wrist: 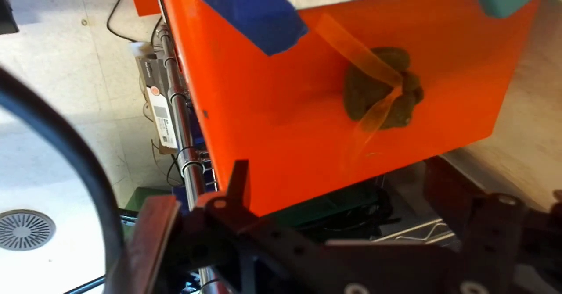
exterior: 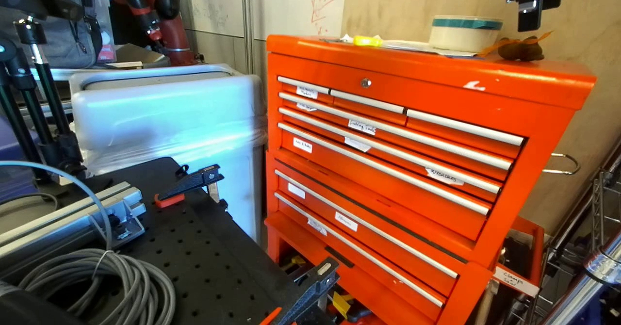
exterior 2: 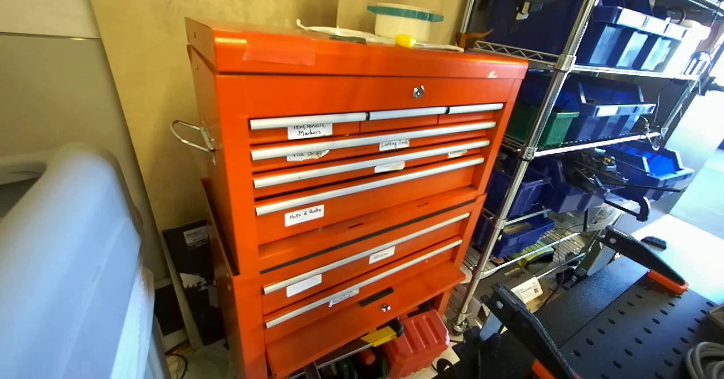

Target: Put the plush toy inside the pot

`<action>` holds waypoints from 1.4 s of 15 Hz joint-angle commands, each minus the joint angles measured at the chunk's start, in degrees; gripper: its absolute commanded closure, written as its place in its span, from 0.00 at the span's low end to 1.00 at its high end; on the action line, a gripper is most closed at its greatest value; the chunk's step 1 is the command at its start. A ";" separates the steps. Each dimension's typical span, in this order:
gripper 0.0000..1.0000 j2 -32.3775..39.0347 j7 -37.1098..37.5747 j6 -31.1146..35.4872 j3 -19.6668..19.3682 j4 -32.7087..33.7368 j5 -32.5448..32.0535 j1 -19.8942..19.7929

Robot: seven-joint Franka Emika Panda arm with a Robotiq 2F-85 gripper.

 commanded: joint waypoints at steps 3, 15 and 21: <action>0.00 2.90 0.12 1.89 -0.48 3.80 0.51 1.44; 0.45 10.89 -1.10 3.56 -2.79 8.08 -0.35 2.69; 0.92 7.56 -4.97 2.97 -2.86 6.06 -0.33 2.23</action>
